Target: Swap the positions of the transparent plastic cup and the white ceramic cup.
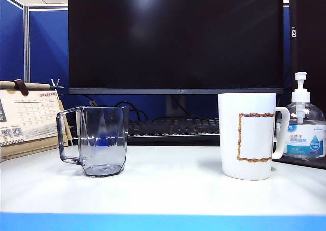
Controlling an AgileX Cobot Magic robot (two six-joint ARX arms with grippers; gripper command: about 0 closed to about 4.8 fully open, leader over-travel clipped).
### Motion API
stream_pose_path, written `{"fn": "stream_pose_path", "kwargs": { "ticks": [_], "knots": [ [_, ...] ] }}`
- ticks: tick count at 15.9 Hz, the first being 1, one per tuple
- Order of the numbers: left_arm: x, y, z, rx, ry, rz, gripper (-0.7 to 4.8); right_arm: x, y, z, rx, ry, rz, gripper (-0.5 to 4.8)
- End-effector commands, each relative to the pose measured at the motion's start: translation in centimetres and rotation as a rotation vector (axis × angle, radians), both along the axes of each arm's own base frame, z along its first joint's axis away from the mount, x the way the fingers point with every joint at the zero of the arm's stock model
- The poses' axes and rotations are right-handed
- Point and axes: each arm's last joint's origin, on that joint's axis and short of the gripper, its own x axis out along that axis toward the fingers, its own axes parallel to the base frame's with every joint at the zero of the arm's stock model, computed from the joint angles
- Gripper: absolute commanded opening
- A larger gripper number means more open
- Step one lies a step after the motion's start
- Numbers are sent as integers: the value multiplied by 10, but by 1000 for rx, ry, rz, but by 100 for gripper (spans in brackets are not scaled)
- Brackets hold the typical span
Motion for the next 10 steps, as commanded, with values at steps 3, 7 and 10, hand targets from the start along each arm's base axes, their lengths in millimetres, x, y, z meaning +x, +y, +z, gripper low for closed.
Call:
{"fn": "stream_pose_path", "kwargs": {
  "ticks": [3,7,10],
  "knots": [
    [8,-3,-4,65,153,-81,247,-4,-1,28,16,-72,6,185],
    [33,-9,9,152,154,-88,247,5,1,48,20,-90,6,185],
    [57,-27,2,217,190,-99,252,20,5,51,10,-58,5,185]
  ]
}}
